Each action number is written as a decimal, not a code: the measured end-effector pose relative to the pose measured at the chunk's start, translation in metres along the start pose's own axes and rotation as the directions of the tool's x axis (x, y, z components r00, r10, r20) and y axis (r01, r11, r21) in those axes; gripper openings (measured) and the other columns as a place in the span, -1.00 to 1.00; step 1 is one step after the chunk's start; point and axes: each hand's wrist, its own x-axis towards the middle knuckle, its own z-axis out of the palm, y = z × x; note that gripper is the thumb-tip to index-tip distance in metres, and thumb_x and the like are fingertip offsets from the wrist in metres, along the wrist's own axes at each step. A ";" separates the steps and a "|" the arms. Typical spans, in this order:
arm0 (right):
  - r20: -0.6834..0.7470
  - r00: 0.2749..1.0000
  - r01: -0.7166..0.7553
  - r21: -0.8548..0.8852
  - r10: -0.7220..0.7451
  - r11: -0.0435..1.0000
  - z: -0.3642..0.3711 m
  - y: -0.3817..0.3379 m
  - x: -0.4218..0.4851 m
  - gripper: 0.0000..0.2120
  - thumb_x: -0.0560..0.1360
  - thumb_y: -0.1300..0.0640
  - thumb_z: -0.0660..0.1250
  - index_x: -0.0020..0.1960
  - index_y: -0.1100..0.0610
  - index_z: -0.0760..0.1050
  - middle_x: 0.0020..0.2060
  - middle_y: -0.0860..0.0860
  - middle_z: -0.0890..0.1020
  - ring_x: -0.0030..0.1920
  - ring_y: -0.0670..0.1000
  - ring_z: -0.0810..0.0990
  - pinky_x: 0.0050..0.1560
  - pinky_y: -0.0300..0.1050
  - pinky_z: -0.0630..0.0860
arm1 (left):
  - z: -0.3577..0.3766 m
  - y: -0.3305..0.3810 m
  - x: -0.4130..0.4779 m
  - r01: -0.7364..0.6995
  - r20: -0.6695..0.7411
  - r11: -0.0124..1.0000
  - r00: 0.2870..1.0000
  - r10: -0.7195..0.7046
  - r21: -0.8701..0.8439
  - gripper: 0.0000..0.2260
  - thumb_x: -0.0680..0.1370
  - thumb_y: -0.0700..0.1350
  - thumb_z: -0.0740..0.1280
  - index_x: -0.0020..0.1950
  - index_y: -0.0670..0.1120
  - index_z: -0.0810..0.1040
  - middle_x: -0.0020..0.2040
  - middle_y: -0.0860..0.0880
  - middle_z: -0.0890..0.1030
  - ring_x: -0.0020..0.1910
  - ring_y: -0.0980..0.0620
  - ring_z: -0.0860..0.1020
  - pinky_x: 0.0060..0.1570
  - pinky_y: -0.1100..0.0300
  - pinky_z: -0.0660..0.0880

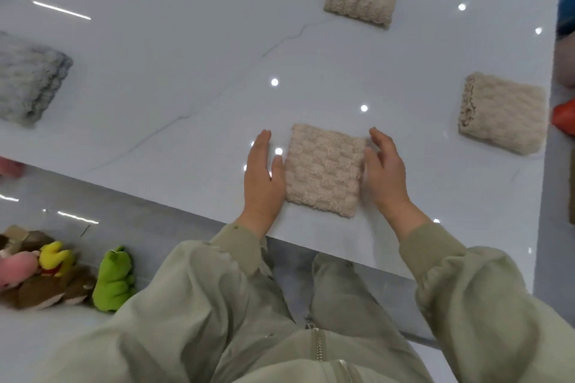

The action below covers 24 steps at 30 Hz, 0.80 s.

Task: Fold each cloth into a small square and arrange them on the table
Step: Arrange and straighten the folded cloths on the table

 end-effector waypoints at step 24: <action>0.814 0.492 0.403 0.102 -0.309 0.909 0.017 -0.037 0.101 -0.52 0.46 0.08 0.16 0.35 0.21 0.41 0.24 0.00 0.51 0.23 -0.18 0.46 0.22 -0.41 0.36 | 0.155 0.039 -0.041 0.041 -0.791 0.917 0.491 -0.365 -0.398 -0.42 0.56 0.01 0.03 0.52 -0.20 0.04 0.49 0.04 0.10 0.50 0.13 0.07 0.48 0.18 0.04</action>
